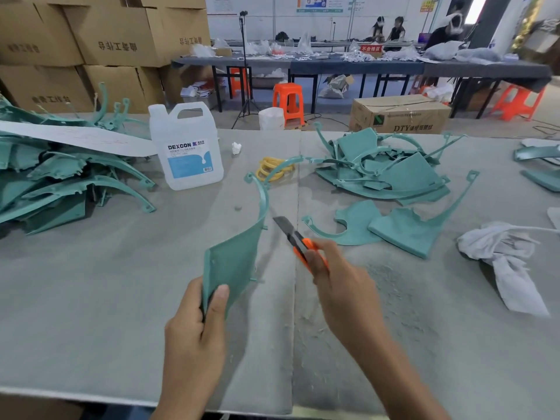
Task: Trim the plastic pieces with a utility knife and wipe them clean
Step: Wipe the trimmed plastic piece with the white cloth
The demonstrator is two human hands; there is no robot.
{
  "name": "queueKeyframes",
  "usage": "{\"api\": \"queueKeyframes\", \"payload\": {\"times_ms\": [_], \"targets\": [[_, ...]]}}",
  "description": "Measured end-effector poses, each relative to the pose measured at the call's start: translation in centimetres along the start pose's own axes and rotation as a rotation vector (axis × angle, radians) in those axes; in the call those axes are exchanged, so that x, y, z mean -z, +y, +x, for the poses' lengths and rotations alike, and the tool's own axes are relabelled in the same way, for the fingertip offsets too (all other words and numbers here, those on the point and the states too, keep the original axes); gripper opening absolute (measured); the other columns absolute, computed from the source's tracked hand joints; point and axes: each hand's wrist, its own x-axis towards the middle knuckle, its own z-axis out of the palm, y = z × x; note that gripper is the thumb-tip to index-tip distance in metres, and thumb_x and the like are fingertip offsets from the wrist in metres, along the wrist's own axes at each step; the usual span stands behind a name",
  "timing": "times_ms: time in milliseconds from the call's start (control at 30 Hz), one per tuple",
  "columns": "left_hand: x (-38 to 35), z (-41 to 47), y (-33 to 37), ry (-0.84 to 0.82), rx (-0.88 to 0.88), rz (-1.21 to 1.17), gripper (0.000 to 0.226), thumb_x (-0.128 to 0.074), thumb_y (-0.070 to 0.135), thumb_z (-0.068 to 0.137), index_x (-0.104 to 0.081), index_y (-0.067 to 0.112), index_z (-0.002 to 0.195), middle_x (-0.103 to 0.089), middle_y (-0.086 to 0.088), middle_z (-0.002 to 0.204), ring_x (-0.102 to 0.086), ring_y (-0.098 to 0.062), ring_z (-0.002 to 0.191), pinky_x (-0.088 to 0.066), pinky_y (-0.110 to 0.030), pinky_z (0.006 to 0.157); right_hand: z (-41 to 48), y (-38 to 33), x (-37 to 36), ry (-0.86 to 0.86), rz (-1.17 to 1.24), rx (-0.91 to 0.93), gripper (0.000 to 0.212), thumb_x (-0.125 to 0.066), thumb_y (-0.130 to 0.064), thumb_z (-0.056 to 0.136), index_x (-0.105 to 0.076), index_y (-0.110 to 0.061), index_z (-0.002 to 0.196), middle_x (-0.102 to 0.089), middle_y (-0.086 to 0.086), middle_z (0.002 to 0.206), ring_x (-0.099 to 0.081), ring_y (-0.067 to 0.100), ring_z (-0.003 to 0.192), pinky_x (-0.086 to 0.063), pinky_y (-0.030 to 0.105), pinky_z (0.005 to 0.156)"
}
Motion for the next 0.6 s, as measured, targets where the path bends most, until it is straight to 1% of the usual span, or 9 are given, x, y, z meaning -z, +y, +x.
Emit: {"api": "queueKeyframes", "payload": {"times_ms": [67, 133, 233, 333, 400, 467, 500, 567, 600], "targets": [[0.4, 0.0, -0.1, 0.033, 0.021, -0.020, 0.027, -0.048, 0.059, 0.090, -0.060, 0.036, 0.097, -0.059, -0.006, 0.080, -0.052, -0.012, 0.060, -0.039, -0.018, 0.053, 0.4, 2.4, 0.4, -0.055, -0.154, -0.015, 0.048, -0.014, -0.070, 0.096, -0.042, -0.043, 0.125, -0.054, -0.014, 0.077, -0.061, 0.018, 0.074, -0.047, 0.037, 0.061], [0.6, 0.2, -0.2, 0.043, 0.037, -0.036, 0.022, -0.050, 0.056, 0.091, -0.060, 0.037, 0.095, -0.059, -0.008, 0.083, -0.048, -0.007, 0.059, -0.038, -0.015, 0.052, 0.1, 4.4, 0.6, -0.143, -0.328, 0.030, 0.043, -0.016, -0.069, 0.097, -0.039, -0.045, 0.124, -0.056, -0.014, 0.090, -0.058, 0.012, 0.079, -0.052, 0.035, 0.064], [0.5, 0.4, -0.5, 0.052, 0.063, -0.056, 0.013, -0.052, 0.047, 0.093, -0.061, 0.039, 0.092, -0.060, -0.004, 0.082, -0.047, -0.002, 0.058, -0.037, -0.013, 0.052, -0.2, 7.2, 0.6, -0.247, -0.504, 0.038, 0.043, -0.021, -0.070, 0.096, -0.042, -0.044, 0.124, -0.049, -0.014, 0.096, -0.056, 0.014, 0.092, -0.046, 0.030, 0.063], [0.1, 0.3, -1.0, 0.062, 0.086, -0.070, 0.011, -0.058, 0.045, 0.097, -0.062, 0.038, 0.090, -0.062, -0.003, 0.082, -0.050, -0.003, 0.061, -0.039, -0.015, 0.053, -0.6, 9.4, 0.8, -0.352, -0.595, -0.007, 0.041, -0.029, -0.066, 0.100, -0.042, -0.044, 0.133, -0.049, -0.008, 0.111, -0.054, 0.018, 0.108, -0.048, 0.030, 0.080], [-0.2, 0.3, -1.5, 0.061, 0.107, -0.055, 0.009, -0.058, 0.041, 0.096, -0.062, 0.036, 0.090, -0.063, -0.002, 0.082, -0.052, -0.007, 0.062, -0.039, -0.016, 0.054, -0.9, 10.1, 1.2, -0.359, -0.581, -0.020, 0.045, -0.031, -0.067, 0.099, -0.043, -0.046, 0.136, -0.050, -0.008, 0.117, -0.053, 0.019, 0.112, -0.045, 0.031, 0.090], [-0.4, 0.4, -2.1, 0.066, 0.114, -0.035, 0.008, -0.061, 0.041, 0.096, -0.062, 0.039, 0.089, -0.065, 0.007, 0.080, -0.055, -0.004, 0.065, -0.040, -0.013, 0.056, -0.7, 10.8, 2.0, -0.269, -0.493, -0.031, 0.050, -0.038, -0.070, 0.095, -0.050, -0.045, 0.137, -0.053, -0.007, 0.124, -0.053, 0.023, 0.116, -0.042, 0.036, 0.096], [-0.4, 0.4, -2.3, 0.072, 0.123, -0.029, 0.009, -0.063, 0.046, 0.095, -0.062, 0.042, 0.088, -0.066, 0.011, 0.079, -0.055, 0.000, 0.065, -0.039, -0.011, 0.056, -0.4, 11.5, 2.7, -0.188, -0.449, -0.043, 0.049, -0.047, -0.066, 0.095, -0.054, -0.042, 0.137, -0.056, -0.004, 0.127, -0.054, 0.025, 0.118, -0.041, 0.039, 0.099], [-0.6, 0.3, -2.7, 0.084, 0.140, -0.021, 0.017, -0.057, 0.059, 0.086, -0.062, 0.043, 0.087, -0.065, 0.013, 0.077, -0.053, 0.003, 0.062, -0.038, -0.008, 0.056, 1.0, 14.1, 4.9, 0.024, -0.450, -0.088, 0.047, -0.063, -0.048, 0.095, -0.061, -0.026, 0.136, -0.058, 0.006, 0.132, -0.055, 0.033, 0.122, -0.042, 0.044, 0.103], [-0.9, 0.2, -2.8, 0.083, 0.145, -0.018, 0.022, -0.054, 0.062, 0.082, -0.062, 0.042, 0.088, -0.065, 0.013, 0.076, -0.054, 0.003, 0.062, -0.038, -0.007, 0.056, 2.0, 15.8, 6.6, 0.124, -0.478, -0.154, 0.047, -0.066, -0.038, 0.094, -0.060, -0.019, 0.136, -0.056, 0.012, 0.137, -0.053, 0.038, 0.125, -0.041, 0.048, 0.105]]}}
